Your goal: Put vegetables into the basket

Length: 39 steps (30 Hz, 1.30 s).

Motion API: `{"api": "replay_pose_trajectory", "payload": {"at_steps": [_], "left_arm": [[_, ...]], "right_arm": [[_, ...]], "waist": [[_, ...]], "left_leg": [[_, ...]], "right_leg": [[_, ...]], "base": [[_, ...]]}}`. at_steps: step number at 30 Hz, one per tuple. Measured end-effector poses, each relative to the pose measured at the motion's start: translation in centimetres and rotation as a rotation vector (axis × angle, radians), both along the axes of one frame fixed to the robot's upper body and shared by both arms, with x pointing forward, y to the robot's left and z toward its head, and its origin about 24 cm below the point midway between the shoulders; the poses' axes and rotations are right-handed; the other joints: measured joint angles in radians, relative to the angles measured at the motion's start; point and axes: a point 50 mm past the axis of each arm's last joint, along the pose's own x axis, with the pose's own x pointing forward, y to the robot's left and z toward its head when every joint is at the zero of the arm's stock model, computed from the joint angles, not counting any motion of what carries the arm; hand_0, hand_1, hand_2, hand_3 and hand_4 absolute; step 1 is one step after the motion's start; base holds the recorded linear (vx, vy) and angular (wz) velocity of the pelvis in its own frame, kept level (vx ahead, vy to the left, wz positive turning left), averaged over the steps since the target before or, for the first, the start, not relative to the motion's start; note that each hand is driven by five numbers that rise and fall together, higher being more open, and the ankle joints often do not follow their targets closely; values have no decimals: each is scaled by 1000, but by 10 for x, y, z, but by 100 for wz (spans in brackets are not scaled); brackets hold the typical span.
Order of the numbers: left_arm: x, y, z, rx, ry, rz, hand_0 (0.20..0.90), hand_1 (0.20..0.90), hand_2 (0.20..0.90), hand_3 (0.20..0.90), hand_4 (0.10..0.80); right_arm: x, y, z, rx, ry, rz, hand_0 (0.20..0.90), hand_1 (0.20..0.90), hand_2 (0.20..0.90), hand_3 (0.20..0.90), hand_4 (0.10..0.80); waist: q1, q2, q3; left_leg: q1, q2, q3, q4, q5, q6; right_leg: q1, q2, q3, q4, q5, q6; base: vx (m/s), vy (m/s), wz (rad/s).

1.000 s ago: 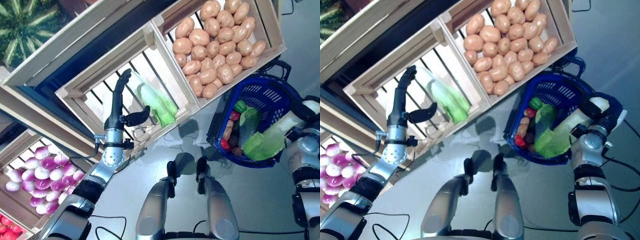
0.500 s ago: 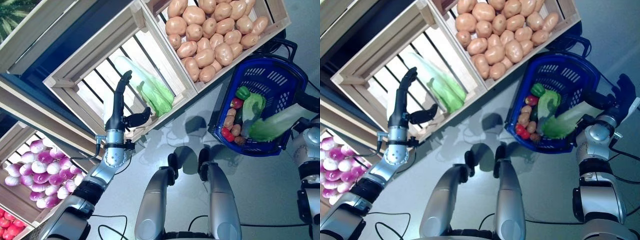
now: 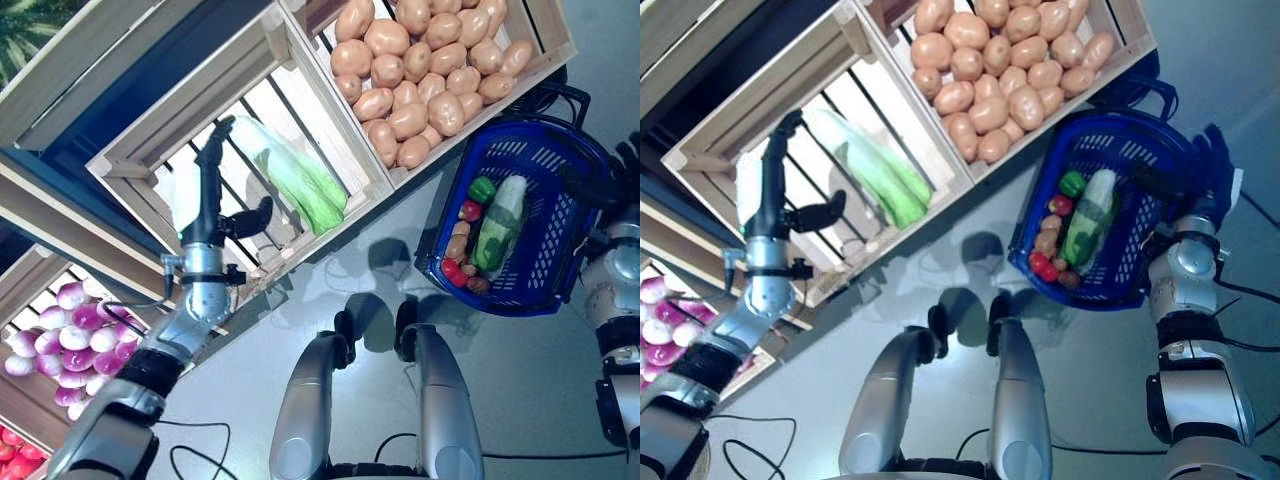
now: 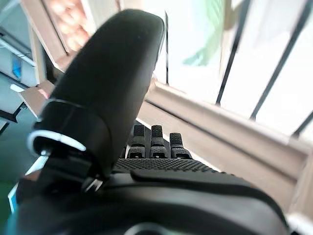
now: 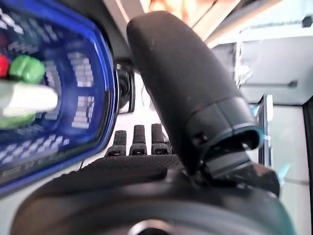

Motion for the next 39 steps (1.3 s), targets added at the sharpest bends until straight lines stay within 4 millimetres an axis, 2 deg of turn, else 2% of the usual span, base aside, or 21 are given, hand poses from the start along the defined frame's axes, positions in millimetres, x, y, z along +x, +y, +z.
{"api": "replay_pose_trajectory", "payload": {"at_steps": [5,8,15,19,25,28,33,36,39], "left_arm": [[13,30,3,169,81,214,900,900,900,900,800],[14,44,13,358,94,300,900,900,900,900,800],[31,30,40,571,36,302,900,900,900,900,800],[35,42,49,587,52,384,900,900,900,900,800],[35,58,36,647,170,483,900,900,900,900,800],[39,53,49,655,137,491,900,900,900,900,800],[47,47,79,663,85,513,900,900,900,900,800],[49,48,84,679,106,542,900,900,900,900,800],[47,55,81,687,144,584,900,900,900,900,800]], "right_arm": [[6,7,5,7,-10,83,900,900,900,900,800],[6,11,12,-10,-30,107,900,900,900,900,800],[12,24,9,-93,27,181,900,900,900,900,800],[18,31,29,-118,-23,211,900,900,900,900,800],[22,42,36,-200,-1,262,900,900,900,900,800],[24,46,38,-233,16,282,900,900,900,900,800],[29,60,59,-267,-39,333,900,900,900,900,800],[29,64,63,-275,-55,351,900,900,900,900,800],[29,65,63,-279,-52,355,900,900,900,900,800]], "waist": [[-32,-1,0],[-50,-1,0],[-68,-1,0],[-75,-1,0],[-80,-1,0],[-68,-1,0],[-70,-1,0],[-70,-1,0],[-67,-1,0]], "left_leg": [[-35,7,11,35,-11,3],[-74,10,29,60,-18,6],[-132,25,37,108,-36,5],[-202,36,59,142,-43,5],[-256,39,73,147,-45,4],[-278,41,75,156,-46,5],[-333,43,78,168,-47,9],[-354,42,80,172,-49,12],[-368,41,80,174,-50,13]], "right_leg": [[-41,1,12,32,-5,-3],[-93,1,29,62,-4,0],[-151,11,40,95,-8,2],[-234,20,63,125,-6,3],[-299,27,79,134,0,0],[-320,29,81,134,3,0],[-372,32,84,135,13,8],[-393,32,86,135,18,3],[-408,31,86,134,19,3]], "base": [[3,97,-7],[12,78,-11],[6,71,-7],[-3,104,-13],[-2,80,-4],[-14,75,-2],[-5,70,-3],[-3,58,-2],[-8,64,0]]}}
